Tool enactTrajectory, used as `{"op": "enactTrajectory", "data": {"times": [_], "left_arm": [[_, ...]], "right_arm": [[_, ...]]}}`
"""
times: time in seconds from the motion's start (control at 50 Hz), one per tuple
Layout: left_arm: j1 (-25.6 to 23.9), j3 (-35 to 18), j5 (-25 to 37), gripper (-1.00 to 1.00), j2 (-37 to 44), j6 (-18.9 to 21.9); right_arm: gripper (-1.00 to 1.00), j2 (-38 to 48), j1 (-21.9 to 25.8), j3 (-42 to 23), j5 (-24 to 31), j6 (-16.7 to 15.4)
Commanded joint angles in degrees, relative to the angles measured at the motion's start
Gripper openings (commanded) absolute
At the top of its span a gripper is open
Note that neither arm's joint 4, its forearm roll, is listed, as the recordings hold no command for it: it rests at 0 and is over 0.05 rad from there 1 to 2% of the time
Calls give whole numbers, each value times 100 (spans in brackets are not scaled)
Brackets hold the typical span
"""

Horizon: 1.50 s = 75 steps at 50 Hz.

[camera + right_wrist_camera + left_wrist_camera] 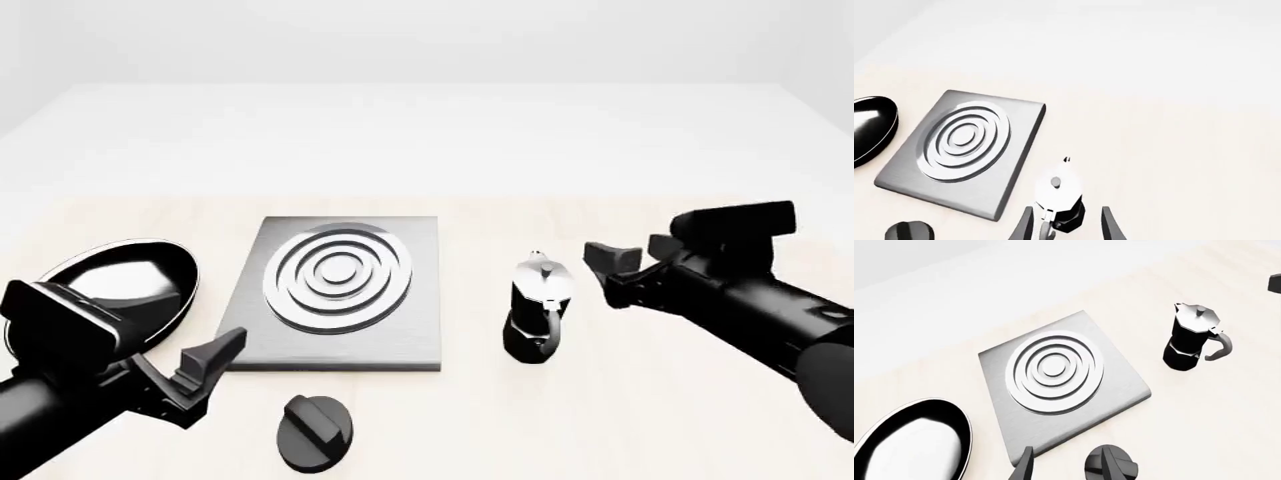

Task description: Turn on the stove and put the moka pot on it.

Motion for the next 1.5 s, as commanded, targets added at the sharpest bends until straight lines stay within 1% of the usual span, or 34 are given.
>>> {"op": "enactTrajectory", "data": {"times": [0.02,0.16,0.28,0.5,0.54,0.56,0.68,0.72,0.76,0.82,1.04,1.2,1.46,1.48,1.5], "left_arm": [[-22,47,-72,100,7,-15],[-27,64,-92,100,19,-15],[-20,69,-116,100,20,-14],[-46,101,-133,100,15,-37],[-39,98,-122,100,1,-38],[-47,100,-121,100,3,-37],[-60,112,-150,100,29,-52],[-63,116,-151,100,29,-53],[-62,117,-149,100,28,-50],[-64,134,-154,100,35,-55],[-95,134,-216,100,109,-76],[-120,155,-270,100,160,-100],[-129,184,-373,100,270,-100],[-130,185,-374,100,271,-101],[-129,186,-376,100,272,-100]], "right_arm": [[100,414,233,-93,297,396],[100,406,304,20,391,457],[100,254,391,380,385,443],[100,541,284,702,72,282],[100,666,312,738,-19,306],[100,721,366,739,-60,343],[100,1025,418,747,-291,330],[100,1210,487,736,-400,413],[100,1305,495,742,-497,393],[100,1468,572,695,-592,442],[100,2129,635,564,-1034,411],[100,2424,637,527,-1220,418],[100,2701,773,497,-1358,443],[-100,2692,766,500,-1349,443],[-100,2682,759,504,-1347,432]]}}
